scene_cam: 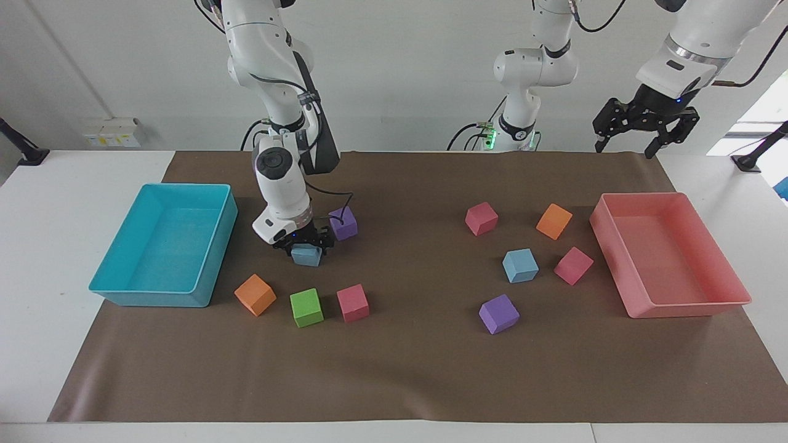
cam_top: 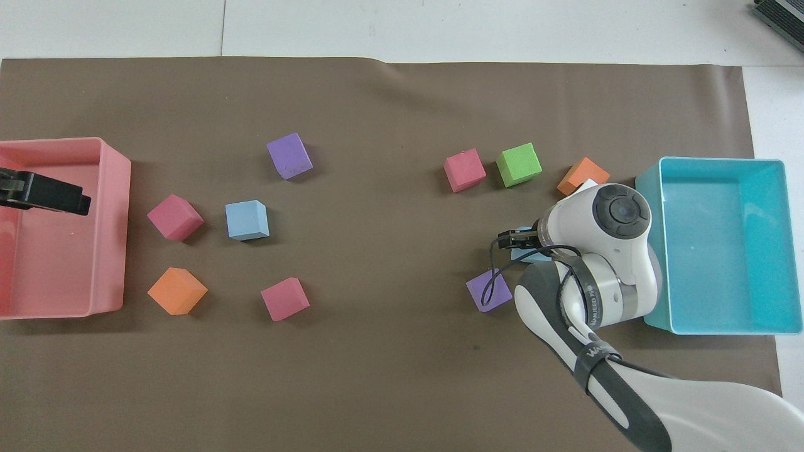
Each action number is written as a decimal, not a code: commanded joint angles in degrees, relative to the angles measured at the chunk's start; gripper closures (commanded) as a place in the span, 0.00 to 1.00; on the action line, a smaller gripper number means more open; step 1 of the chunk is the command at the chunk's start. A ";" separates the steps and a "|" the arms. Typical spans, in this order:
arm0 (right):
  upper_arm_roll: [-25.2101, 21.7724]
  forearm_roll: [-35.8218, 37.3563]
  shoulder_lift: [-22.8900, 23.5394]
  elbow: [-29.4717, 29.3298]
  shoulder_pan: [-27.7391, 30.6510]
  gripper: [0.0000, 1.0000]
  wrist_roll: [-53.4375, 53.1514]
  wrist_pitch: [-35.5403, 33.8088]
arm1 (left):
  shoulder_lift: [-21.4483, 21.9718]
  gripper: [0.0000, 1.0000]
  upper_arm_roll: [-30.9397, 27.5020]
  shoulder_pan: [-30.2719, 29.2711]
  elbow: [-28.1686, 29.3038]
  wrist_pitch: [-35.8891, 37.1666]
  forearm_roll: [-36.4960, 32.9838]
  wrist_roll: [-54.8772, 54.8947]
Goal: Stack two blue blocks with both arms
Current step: 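Lower the right gripper onto the light blue cube and close it, then lift the light blue cube and carry it toward the table center, then lower the light blue cube at the table center and open the right gripper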
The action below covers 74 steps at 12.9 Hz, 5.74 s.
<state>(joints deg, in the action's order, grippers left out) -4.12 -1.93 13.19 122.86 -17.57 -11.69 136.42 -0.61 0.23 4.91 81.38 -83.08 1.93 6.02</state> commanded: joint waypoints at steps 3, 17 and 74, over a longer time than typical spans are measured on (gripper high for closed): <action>0.25 -1.33 0.08 0.54 1.13 1.00 -2.79 1.74 | 1.14 0.00 0.21 -0.42 1.33 -0.06 0.09 -0.49; 0.34 0.69 -8.97 -11.40 0.17 1.00 -5.36 -20.74 | 1.14 0.00 0.21 -0.42 1.33 -0.06 0.09 -0.49; 0.43 0.61 13.70 -21.52 -24.62 0.00 -19.60 -7.84 | 1.05 0.00 0.74 0.54 1.50 -1.12 0.00 -0.66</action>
<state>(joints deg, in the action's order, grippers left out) -3.78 -1.10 28.12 99.39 -42.51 -30.42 127.28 -0.55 1.18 4.97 81.39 -83.12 1.94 5.96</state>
